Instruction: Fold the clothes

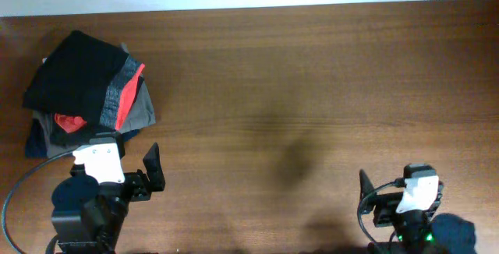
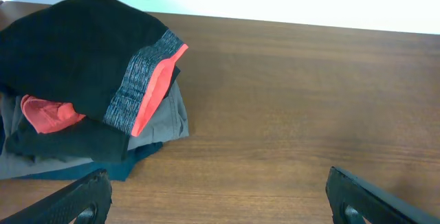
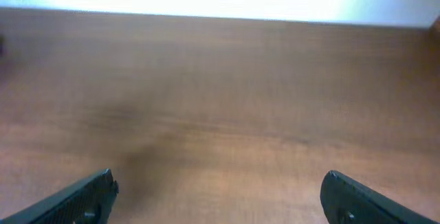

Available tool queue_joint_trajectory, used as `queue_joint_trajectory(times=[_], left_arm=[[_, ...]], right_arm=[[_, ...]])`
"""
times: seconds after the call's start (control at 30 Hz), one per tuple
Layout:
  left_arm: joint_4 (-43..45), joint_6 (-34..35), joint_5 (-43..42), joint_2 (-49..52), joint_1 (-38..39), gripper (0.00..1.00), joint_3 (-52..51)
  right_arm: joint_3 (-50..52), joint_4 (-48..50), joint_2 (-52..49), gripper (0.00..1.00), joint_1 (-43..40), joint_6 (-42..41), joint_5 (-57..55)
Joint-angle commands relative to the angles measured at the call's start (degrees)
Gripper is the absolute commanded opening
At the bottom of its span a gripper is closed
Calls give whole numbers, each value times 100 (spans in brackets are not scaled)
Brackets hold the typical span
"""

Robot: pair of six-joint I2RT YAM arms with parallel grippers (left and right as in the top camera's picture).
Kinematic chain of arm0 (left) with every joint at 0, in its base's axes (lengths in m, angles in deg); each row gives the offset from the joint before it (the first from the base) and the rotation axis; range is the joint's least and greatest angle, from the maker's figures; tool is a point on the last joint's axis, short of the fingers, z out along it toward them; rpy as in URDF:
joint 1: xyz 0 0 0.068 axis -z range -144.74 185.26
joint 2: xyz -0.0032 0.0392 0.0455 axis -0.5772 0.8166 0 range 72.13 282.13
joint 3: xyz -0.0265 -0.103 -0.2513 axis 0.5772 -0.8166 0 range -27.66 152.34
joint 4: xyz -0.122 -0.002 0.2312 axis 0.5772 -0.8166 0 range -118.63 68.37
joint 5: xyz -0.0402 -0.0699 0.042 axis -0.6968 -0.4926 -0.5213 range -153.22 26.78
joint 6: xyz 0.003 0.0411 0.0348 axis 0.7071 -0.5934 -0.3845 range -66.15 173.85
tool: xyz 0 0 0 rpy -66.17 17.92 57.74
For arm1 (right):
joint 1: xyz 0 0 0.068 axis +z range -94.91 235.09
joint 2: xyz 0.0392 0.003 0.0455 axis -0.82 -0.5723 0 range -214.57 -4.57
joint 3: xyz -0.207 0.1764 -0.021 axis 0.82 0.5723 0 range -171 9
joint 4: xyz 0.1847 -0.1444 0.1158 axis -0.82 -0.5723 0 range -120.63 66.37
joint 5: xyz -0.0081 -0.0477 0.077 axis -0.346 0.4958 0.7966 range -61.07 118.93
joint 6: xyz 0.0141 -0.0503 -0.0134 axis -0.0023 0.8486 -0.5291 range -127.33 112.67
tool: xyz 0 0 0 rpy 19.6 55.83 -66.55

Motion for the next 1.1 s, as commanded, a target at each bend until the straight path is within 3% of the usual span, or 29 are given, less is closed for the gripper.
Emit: queue_joint_trajectory(times=[0.0, 0.5, 1.07], left_arm=[[2, -109, 39, -28, 17, 99, -37], [2, -109, 39, -28, 17, 99, -37], [2, -109, 42, -28, 15, 99, -37]], right_arm=[[846, 671, 732, 99, -9, -22, 22], [3585, 4979, 758, 99, -9, 63, 101], [3593, 4688, 743, 99, -11, 46, 96]])
